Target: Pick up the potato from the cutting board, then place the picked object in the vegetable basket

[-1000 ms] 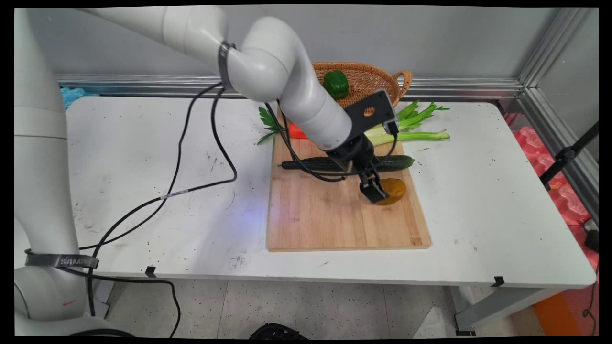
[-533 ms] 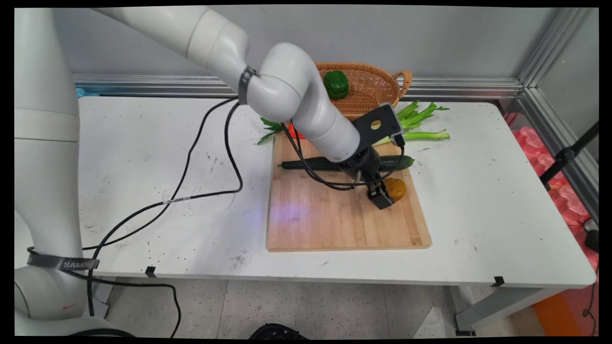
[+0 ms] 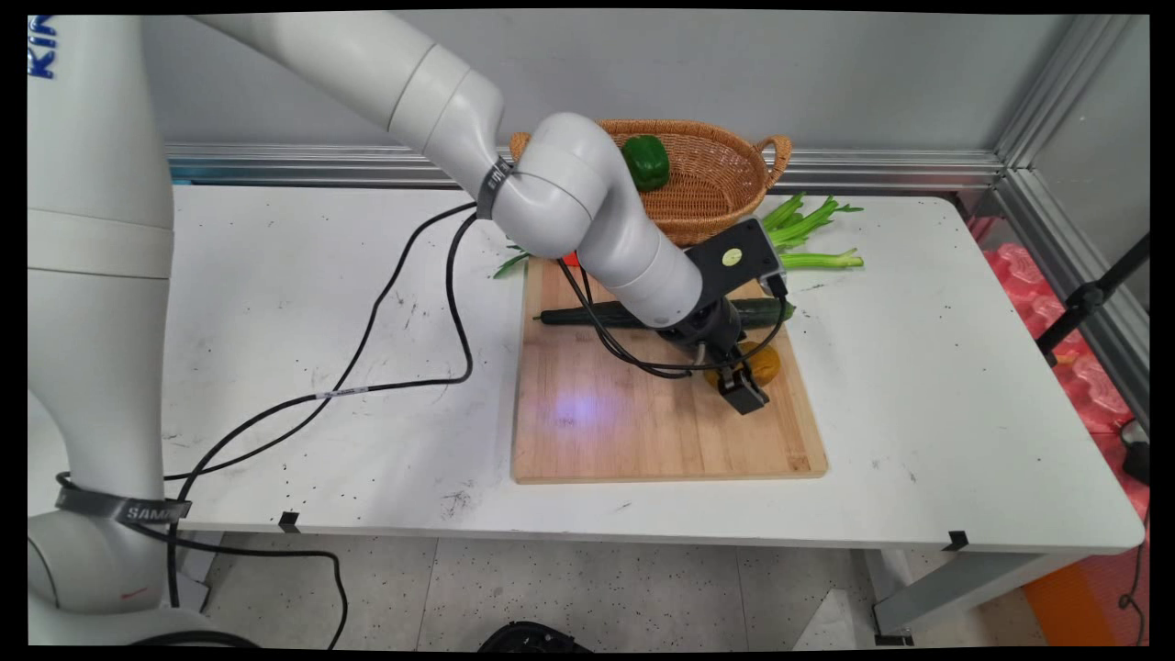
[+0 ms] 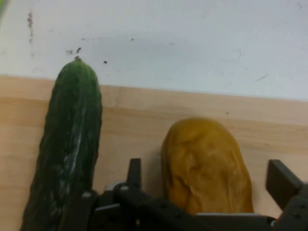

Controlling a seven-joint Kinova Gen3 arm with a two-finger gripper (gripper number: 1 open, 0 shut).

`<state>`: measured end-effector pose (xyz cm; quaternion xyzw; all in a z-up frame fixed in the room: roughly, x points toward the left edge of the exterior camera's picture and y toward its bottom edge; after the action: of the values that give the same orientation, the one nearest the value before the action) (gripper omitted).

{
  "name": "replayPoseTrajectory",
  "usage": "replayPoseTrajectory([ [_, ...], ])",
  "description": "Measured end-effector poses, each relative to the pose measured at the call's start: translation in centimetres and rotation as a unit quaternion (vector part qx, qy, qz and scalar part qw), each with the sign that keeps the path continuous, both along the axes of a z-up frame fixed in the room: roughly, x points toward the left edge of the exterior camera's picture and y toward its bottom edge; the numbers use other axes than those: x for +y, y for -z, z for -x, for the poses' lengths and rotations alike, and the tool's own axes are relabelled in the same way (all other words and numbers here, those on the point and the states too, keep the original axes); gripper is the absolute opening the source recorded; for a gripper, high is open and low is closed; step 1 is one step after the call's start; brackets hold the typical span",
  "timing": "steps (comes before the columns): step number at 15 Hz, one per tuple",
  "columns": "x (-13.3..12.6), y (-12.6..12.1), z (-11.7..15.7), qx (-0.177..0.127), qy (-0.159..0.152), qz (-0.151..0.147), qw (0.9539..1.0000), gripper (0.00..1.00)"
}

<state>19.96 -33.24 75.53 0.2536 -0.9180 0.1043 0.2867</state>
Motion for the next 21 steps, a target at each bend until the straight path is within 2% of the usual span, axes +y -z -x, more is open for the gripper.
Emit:
replayPoseTrajectory([
  [1,0.0,0.0,0.1,0.001,0.0,0.0,1.0,1.0],
  [2,0.0,0.1,0.2,0.002,0.0,0.0,1.0,0.0],
  [9,-0.1,-1.4,0.1,0.011,-0.003,0.0,0.9999,0.0],
  [13,-0.7,-4.2,-0.4,0.016,0.006,-0.002,0.9998,0.0],
  [16,-2.0,-7.1,-1.5,0.018,0.016,0.01,0.9996,0.0],
  [21,-4.5,-9.9,-4.2,0.007,0.014,0.032,0.9994,0.0],
])
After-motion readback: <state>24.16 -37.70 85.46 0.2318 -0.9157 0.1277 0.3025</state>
